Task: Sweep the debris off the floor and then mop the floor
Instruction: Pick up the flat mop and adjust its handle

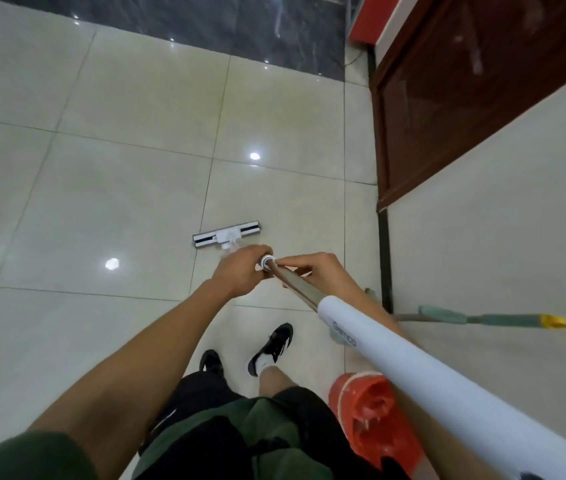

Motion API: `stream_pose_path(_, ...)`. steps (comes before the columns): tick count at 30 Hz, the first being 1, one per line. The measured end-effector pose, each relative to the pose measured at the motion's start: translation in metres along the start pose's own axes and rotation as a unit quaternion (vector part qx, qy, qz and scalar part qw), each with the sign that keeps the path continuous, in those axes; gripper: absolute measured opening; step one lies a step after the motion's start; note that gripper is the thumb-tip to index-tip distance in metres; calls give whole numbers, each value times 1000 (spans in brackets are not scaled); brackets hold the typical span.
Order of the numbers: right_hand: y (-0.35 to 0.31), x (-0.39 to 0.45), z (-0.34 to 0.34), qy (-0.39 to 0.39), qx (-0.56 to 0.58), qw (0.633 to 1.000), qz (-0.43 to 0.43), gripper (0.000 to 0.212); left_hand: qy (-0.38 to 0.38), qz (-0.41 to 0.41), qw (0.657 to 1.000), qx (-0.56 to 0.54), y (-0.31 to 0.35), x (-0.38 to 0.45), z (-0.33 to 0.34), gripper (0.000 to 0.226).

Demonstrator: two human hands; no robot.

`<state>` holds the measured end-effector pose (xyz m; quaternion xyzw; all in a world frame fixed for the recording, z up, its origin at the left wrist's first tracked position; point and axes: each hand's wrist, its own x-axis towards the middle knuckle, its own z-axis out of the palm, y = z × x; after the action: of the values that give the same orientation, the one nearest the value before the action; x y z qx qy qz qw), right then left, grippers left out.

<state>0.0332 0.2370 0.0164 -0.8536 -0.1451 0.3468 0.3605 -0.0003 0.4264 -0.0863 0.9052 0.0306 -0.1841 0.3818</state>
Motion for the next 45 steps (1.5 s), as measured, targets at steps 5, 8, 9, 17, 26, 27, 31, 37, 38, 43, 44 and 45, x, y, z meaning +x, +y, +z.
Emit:
stream_pose_path(5,9,-30,23,2,-70,998,4,40,-20,7,1000,12,-7,-21,20,35)
stream_pose_path(8,15,-43,22,-5,-56,998,22,42,-40,8,999,16,-8,-28,33,39)
stream_pose_path(9,16,-48,21,-5,-4,999,42,38,-44,4,999,19,-8,-29,37,40)
stream_pose_path(17,24,-75,20,-79,264,928,252,61,-54,-21,998,37,1,-40,80,49)
stream_pose_path(26,77,-105,34,-135,199,907,346,42,-59,-157,978,-120,9,-43,150,71)
stream_pose_path(27,84,-107,34,-128,194,908,348,29,-52,-189,967,-165,10,-43,156,65)
stream_pose_path(31,107,-116,41,-108,179,916,343,17,-7,-312,885,-345,16,-33,180,56)
stream_pose_path(37,137,-126,54,-103,104,924,354,15,-6,-400,793,-459,20,-18,205,51)
stream_pose_path(38,139,-127,57,-94,82,928,352,14,-10,-407,786,-466,20,-15,208,54)
stream_pose_path(43,143,-116,71,-68,-26,940,334,14,-19,-424,749,-509,20,12,221,71)
stream_pose_path(44,142,-116,72,-63,-41,939,335,15,-17,-434,733,-524,21,18,220,69)
stream_pose_path(45,142,-116,72,-56,-53,940,334,14,-11,-446,714,-539,20,24,219,65)
